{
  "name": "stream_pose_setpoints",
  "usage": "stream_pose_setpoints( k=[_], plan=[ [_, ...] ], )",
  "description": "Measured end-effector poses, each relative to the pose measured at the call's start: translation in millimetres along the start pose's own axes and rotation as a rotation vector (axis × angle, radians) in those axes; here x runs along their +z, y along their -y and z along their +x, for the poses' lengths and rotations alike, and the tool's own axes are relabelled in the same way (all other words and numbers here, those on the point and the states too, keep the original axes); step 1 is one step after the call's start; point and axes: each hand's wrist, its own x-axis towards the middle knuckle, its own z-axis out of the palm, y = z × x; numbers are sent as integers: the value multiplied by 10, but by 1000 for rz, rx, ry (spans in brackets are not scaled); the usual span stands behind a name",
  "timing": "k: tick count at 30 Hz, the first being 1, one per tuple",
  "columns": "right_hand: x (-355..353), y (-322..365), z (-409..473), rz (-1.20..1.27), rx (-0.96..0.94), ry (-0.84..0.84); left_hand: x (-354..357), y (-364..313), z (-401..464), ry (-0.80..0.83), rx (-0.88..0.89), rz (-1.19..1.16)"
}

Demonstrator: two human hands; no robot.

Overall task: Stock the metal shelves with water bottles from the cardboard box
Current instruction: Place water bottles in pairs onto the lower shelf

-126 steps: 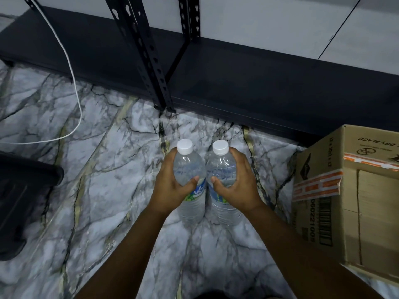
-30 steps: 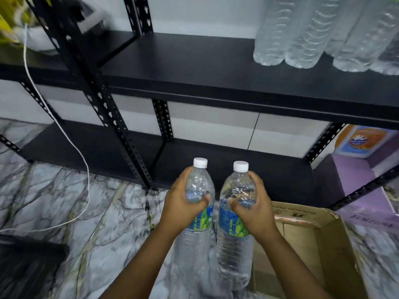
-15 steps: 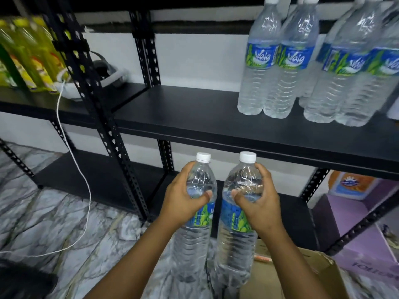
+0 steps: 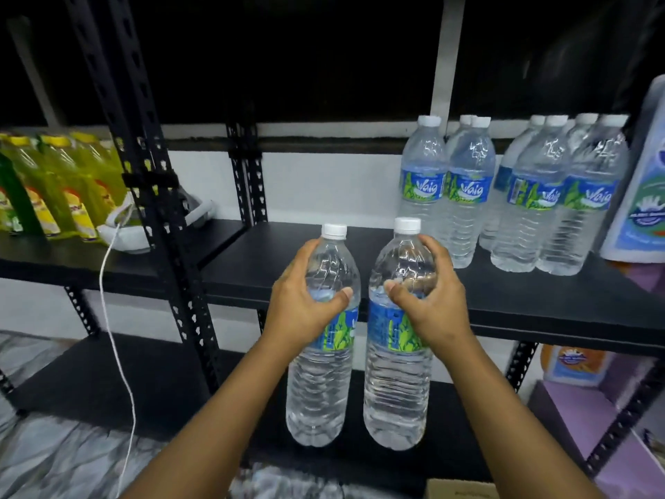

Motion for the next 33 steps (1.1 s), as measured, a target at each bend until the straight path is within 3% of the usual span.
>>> stream_pose_setpoints(
  k=[15, 21, 33],
  plan=[
    [534, 547, 971, 13, -153, -129, -504, -130, 1143, -82, 164, -70],
    [540, 519, 1326, 1, -185, -154, -401, -178, 1459, -126, 190, -5],
    [722, -16, 1834, -43, -164, -123, -24, 183, 1948, -143, 81, -43]
  ],
)
